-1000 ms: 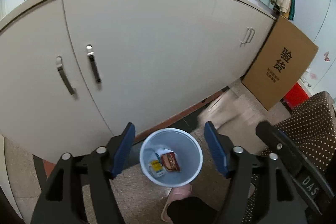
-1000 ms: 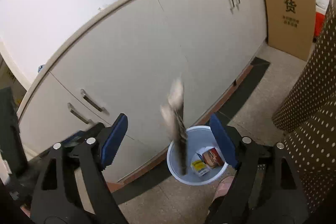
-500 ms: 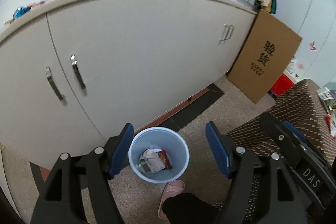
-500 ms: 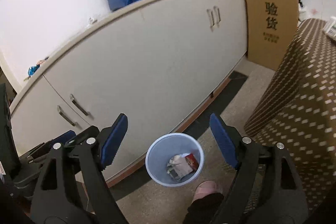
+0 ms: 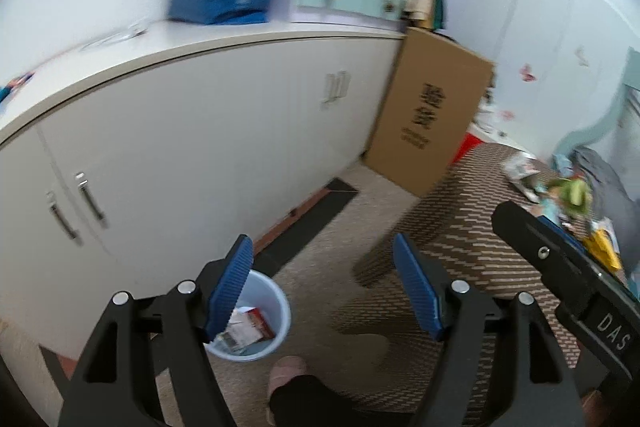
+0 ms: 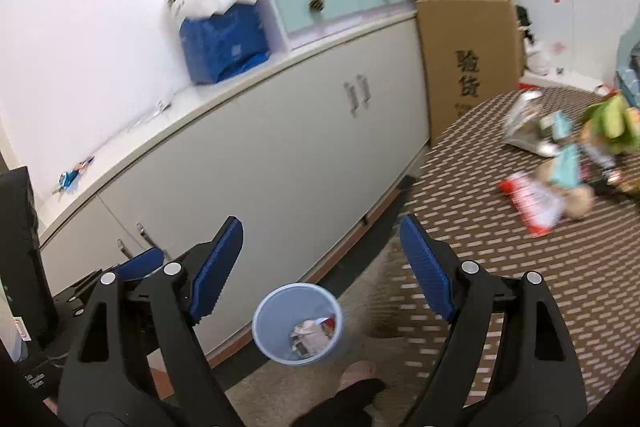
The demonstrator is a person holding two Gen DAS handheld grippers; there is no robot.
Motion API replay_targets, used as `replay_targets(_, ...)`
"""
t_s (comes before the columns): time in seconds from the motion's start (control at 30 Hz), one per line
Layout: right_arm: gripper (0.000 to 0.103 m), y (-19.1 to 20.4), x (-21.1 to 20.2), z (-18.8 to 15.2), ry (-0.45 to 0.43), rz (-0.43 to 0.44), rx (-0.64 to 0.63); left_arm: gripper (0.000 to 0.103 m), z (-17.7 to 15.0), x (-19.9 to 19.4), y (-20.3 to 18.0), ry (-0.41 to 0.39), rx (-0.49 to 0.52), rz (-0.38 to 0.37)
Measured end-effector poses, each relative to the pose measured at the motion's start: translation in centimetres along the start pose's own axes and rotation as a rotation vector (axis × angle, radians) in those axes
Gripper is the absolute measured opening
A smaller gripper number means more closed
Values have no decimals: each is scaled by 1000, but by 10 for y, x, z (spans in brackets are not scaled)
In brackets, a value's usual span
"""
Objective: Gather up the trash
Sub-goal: 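Grasp the red-white wrapper with the left tool while the right tool grasps the beige cloth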
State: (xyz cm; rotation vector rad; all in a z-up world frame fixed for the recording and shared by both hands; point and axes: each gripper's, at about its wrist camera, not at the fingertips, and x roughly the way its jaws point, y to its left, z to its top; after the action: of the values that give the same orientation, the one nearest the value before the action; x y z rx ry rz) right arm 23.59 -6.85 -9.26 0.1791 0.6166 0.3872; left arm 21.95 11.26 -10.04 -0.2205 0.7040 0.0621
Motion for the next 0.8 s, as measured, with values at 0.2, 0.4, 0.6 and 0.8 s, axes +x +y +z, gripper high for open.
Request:
replay_targets(0.2, 80, -67, -43, 15, -34, -122, 50, 72, 1, 14, -81, 42, 99, -125)
replay_targets(0.4, 80, -146, -58, 16, 6, -263, 146, 71, -6, 48, -155, 145, 182, -228)
replay_targets(0.6, 80, -183, -57, 11, 22, -291, 178, 61, -5, 87, -191, 204, 196, -225)
replay_targets(0.8, 80, -203, -42, 13, 62, -302, 197, 52, -3, 116, -206, 238, 201, -213)
